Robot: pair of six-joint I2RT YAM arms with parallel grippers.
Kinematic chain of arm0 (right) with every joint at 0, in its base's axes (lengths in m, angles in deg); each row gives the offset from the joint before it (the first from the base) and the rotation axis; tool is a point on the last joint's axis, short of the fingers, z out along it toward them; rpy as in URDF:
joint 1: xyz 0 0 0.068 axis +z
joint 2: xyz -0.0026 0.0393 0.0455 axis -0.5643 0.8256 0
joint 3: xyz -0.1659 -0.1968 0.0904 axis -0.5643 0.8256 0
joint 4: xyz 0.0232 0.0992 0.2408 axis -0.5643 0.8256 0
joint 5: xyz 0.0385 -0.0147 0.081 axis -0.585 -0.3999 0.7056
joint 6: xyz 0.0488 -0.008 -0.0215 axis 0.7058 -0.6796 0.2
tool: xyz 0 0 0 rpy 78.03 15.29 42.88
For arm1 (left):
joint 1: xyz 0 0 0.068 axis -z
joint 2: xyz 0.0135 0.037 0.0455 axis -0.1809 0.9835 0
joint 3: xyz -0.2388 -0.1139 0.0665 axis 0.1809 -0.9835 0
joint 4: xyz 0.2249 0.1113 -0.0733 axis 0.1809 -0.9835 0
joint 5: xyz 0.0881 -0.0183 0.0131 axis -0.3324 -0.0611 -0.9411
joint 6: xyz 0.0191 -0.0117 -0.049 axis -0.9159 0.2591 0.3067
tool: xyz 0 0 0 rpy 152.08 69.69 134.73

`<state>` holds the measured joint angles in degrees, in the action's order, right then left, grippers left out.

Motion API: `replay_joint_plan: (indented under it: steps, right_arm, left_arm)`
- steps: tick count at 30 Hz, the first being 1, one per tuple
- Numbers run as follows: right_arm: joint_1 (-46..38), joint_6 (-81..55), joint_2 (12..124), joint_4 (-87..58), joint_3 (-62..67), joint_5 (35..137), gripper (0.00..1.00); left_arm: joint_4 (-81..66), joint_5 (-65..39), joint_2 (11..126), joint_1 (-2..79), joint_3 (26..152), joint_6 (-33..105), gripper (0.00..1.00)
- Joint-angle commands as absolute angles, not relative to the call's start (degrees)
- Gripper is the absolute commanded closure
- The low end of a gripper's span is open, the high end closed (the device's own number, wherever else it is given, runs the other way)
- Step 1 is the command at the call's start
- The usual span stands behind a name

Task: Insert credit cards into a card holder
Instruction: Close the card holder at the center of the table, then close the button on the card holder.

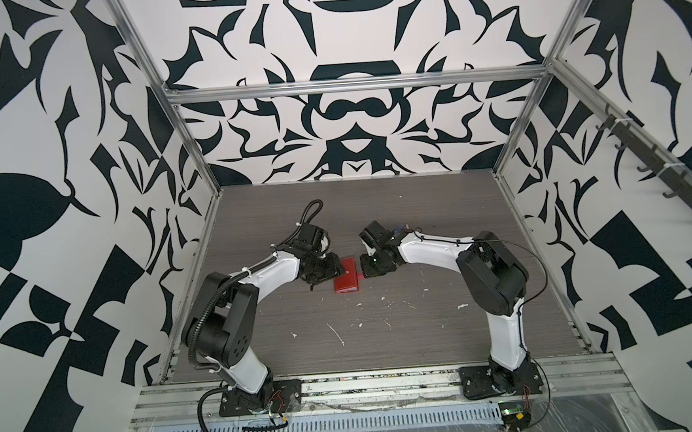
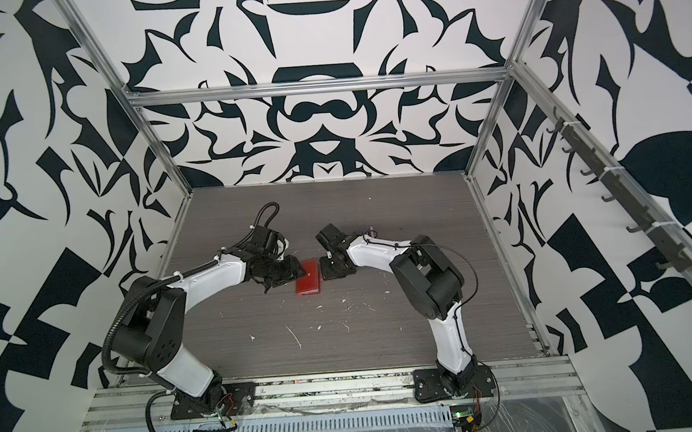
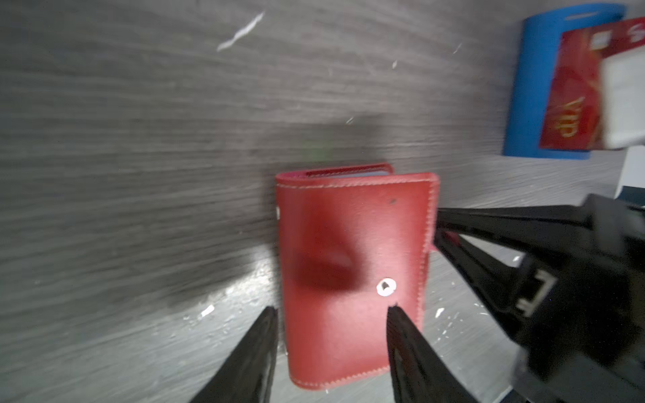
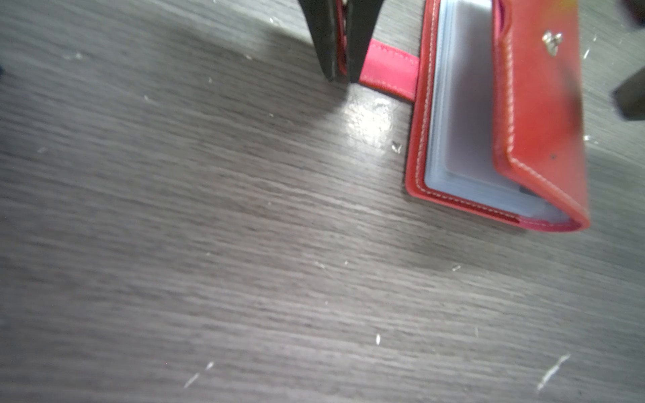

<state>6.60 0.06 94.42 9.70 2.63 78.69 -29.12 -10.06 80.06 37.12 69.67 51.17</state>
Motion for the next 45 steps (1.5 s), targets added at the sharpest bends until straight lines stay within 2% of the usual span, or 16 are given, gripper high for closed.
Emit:
replay_joint_plan:
  steps: [1, 13, 24, 33, 35, 39, 42, 45]
  right_arm:
    - [6.6, 0.7, 91.6, 9.9, 2.0, 78.4, 0.98]
    - [6.6, 1.8, 89.6, 5.0, 4.3, 83.6, 0.99]
    - [6.6, 5.5, 90.8, -4.6, 5.9, 93.5, 0.99]
    - [6.6, 8.0, 93.1, -9.2, 7.1, 96.4, 1.0]
    - [6.6, 8.2, 93.3, -9.8, 7.5, 96.4, 0.97]
    - [6.6, 8.6, 93.9, -10.1, 7.8, 96.7, 0.86]
    - [6.5, 9.0, 93.9, -10.8, 8.5, 96.3, 0.74]
    - [6.4, 9.4, 93.8, -11.1, 9.2, 96.2, 0.68]
  left_arm:
    - [-28.8, -9.5, 81.9, 37.1, 68.7, 50.9, 0.47]
    - [-29.2, -10.7, 86.2, 37.3, 69.0, 52.3, 0.57]
    - [-29.1, -11.1, 86.6, 37.3, 68.6, 52.7, 0.58]
    - [-28.6, -10.5, 86.7, 37.3, 68.2, 52.7, 0.58]
    - [-28.6, -10.3, 86.7, 37.4, 68.2, 52.7, 0.58]
    - [-28.5, -10.1, 85.9, 37.5, 68.2, 52.6, 0.58]
    - [-29.1, -10.7, 84.2, 37.4, 68.3, 52.4, 0.57]
    - [-30.5, -12.7, 82.0, 37.5, 68.5, 51.9, 0.56]
